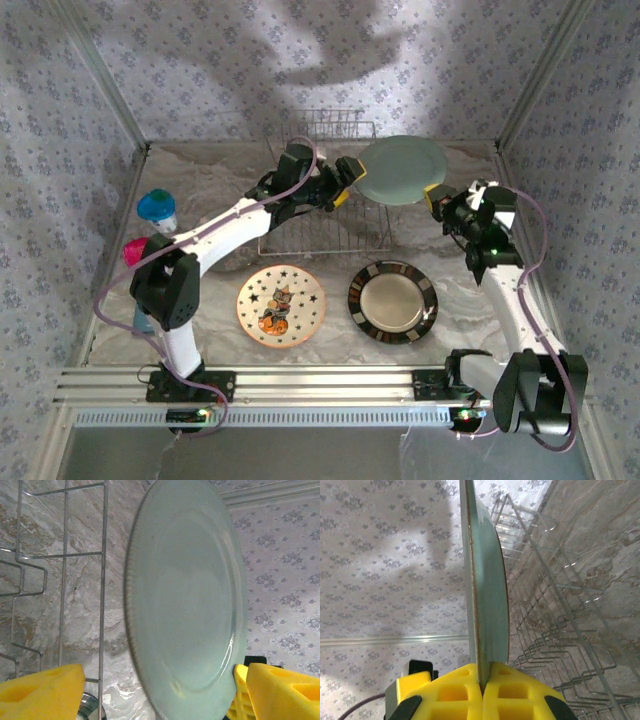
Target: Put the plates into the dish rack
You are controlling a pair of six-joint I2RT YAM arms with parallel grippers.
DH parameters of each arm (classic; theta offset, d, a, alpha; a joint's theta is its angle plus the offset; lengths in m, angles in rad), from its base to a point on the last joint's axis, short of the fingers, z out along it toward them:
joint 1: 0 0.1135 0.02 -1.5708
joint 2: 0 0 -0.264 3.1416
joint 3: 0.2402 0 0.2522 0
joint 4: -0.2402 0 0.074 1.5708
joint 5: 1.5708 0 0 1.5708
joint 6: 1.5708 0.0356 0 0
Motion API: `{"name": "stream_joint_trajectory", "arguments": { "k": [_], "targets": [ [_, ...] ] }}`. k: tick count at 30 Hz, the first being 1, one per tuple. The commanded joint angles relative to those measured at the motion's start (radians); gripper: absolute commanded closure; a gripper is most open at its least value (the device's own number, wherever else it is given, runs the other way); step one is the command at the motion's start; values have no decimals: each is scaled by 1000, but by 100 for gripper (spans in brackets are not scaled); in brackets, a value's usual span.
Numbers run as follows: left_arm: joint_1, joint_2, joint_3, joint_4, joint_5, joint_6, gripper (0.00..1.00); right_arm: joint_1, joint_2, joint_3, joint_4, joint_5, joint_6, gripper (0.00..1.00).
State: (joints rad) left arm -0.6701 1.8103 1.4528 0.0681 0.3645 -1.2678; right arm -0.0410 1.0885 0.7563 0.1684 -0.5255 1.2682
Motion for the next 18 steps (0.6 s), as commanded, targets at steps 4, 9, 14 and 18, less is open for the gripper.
{"name": "stream_joint_trajectory", "arguments": {
  "k": [4,9,14,18],
  "targets": [
    [-10,18,-45,69,10,-34,24,37,-52,22,145,37,5,100],
    [-10,15,-63,97,6,-42,39,59,-53,14,150,50,4,100],
    [-11,18,-68,123,3,-48,46,72,-56,-2,164,55,14,100],
    [-11,24,-72,131,4,-57,53,77,-62,-9,165,58,16,100]
  ]
}}
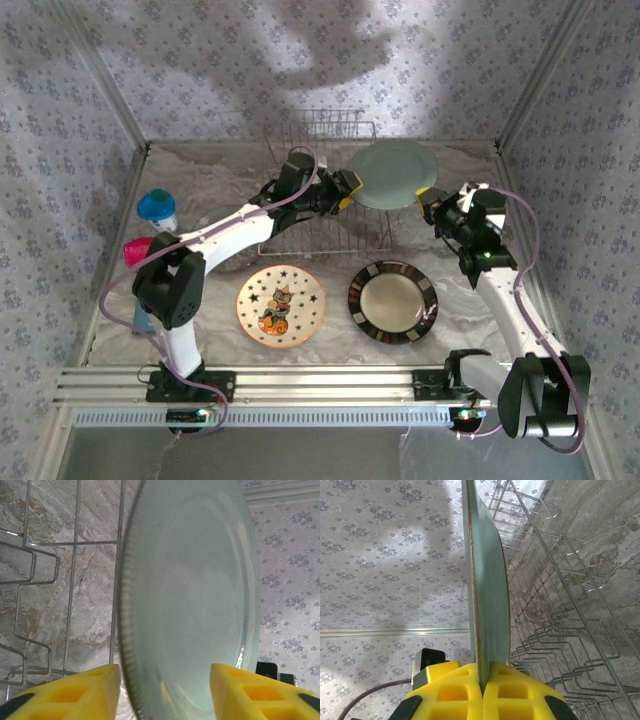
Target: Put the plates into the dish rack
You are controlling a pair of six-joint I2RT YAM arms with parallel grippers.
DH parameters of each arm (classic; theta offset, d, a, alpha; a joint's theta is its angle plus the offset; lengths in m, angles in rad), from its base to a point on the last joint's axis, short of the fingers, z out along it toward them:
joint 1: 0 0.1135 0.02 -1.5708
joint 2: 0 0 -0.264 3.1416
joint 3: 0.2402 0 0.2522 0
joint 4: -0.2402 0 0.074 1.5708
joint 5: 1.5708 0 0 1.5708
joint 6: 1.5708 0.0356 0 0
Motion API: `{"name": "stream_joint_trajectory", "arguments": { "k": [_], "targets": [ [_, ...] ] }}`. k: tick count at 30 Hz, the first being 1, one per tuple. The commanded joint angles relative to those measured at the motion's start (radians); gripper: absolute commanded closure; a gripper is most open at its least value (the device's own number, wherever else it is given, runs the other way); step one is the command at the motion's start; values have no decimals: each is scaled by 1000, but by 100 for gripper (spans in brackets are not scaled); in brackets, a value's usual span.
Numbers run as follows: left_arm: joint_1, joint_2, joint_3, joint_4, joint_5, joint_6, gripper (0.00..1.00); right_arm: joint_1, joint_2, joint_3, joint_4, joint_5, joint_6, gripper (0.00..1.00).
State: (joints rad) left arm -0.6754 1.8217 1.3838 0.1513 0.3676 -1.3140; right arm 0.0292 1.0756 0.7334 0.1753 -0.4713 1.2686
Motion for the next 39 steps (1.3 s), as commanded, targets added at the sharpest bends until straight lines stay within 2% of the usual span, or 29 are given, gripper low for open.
{"name": "stream_joint_trajectory", "arguments": {
  "k": [1,5,9,14,19,34,39],
  "targets": [
    [-6,14,-3,49,-1,-14,54,7,-49,13,158,3,16,100],
    [-5,19,-5,63,-1,-22,70,11,-49,4,159,8,17,100],
    [-6,22,-5,65,-1,-22,77,14,-49,-9,170,14,27,100],
    [-5,27,-8,72,-1,-30,81,27,-49,-13,182,19,36,100],
    [-5,27,-11,80,-7,-33,99,51,-45,-11,179,30,30,100],
    [11,28,1,94,-1,-22,100,68,-17,-10,129,10,-6,100],
    [17,19,7,80,-4,-4,100,62,5,-8,118,5,-11,95]
  ]
}}
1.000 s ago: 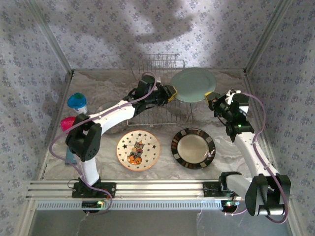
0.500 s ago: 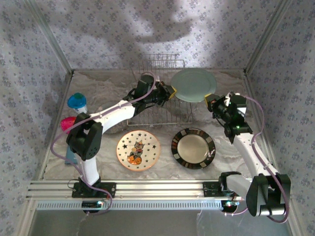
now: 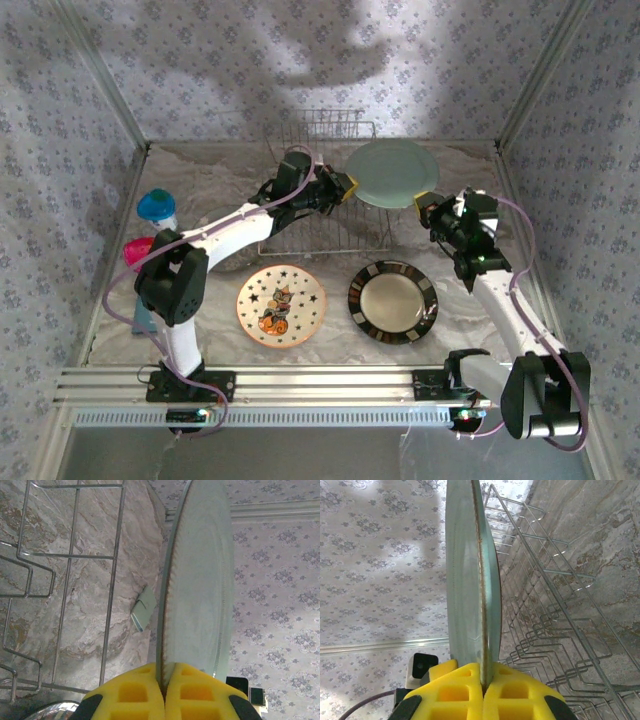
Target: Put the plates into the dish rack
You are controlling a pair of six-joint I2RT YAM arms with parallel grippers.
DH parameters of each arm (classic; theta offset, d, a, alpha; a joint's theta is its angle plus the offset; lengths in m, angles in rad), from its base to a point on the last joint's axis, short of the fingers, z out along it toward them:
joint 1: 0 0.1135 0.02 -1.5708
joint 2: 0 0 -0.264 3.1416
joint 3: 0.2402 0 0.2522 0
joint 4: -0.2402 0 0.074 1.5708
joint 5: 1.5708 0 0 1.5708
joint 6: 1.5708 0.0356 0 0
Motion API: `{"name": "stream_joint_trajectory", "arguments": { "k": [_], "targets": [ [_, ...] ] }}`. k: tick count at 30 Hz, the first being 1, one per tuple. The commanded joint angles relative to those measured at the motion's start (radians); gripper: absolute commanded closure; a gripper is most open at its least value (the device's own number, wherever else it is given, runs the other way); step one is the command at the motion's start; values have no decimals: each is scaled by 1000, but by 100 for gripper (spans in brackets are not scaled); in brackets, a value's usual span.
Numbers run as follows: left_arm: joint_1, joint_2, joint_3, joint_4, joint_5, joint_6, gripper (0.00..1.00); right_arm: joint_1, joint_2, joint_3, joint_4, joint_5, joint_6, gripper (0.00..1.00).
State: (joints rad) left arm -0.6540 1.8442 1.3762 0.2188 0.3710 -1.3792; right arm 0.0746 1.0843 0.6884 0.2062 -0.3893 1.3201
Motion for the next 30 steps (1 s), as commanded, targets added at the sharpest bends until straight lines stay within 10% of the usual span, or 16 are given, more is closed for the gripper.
{"name": "stream_joint_trajectory", "arguments": {
  "k": [1,25,28,30],
  "targets": [
    [-4,-3,14,9,-10,63,100,16,0,37,87,-77,-62,93],
    [1,7,72,-50,-10,120,100,-29,20,17,26,-88,-69,29],
    [6,2,80,-58,-12,131,100,-41,22,8,13,-90,-69,1],
    [8,-1,83,-67,-12,139,100,-49,26,2,1,-93,-65,0]
  ]
}}
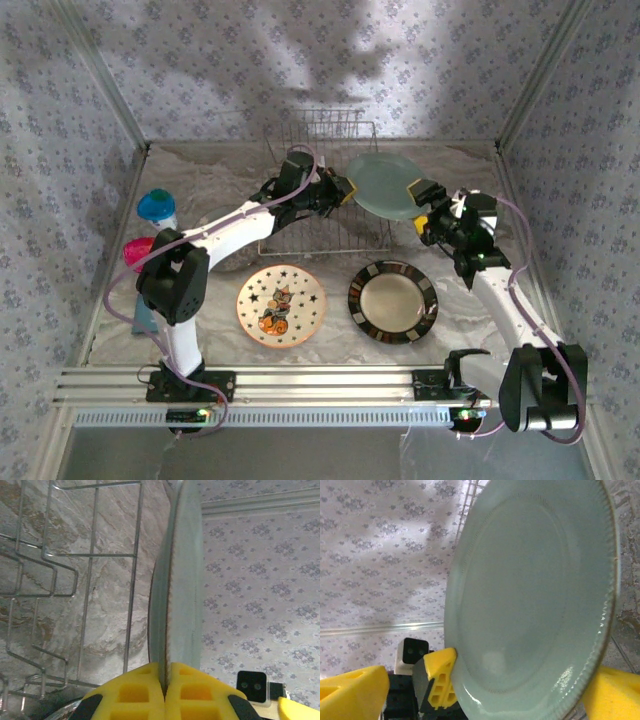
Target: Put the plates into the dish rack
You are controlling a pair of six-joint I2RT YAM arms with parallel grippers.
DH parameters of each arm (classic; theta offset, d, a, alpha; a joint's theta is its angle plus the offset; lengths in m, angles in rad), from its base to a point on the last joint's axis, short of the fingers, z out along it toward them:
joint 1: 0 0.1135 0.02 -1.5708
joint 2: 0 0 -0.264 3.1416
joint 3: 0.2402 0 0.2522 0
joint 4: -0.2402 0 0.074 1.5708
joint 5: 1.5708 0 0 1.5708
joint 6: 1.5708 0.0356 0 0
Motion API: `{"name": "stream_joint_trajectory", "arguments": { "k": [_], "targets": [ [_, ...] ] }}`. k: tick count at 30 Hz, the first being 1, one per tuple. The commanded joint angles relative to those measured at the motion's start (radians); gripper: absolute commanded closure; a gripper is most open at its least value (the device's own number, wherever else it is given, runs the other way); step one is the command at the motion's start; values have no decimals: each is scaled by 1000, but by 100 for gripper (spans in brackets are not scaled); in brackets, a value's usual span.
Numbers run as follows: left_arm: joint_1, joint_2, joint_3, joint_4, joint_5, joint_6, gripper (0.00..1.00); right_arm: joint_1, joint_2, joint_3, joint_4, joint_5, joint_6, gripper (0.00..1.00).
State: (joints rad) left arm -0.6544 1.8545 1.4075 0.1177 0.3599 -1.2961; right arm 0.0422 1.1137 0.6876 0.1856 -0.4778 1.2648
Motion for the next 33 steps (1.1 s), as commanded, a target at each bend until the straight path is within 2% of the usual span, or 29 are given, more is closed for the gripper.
{"name": "stream_joint_trajectory", "arguments": {
  "k": [1,10,19,26,33],
  "targets": [
    [10,-14,52,31,-1,59,100,-21,-1,-2,23,-9,-9,0],
    [16,-26,43,37,4,77,100,-60,51,-23,63,-70,-12,0],
    [54,-65,44,30,25,117,100,-183,73,-34,45,-190,-63,0],
    [69,-89,27,115,54,116,100,-234,136,-13,56,-291,-118,0],
    [77,-95,27,204,112,84,100,-244,217,54,76,-405,-196,2]
  ]
}}
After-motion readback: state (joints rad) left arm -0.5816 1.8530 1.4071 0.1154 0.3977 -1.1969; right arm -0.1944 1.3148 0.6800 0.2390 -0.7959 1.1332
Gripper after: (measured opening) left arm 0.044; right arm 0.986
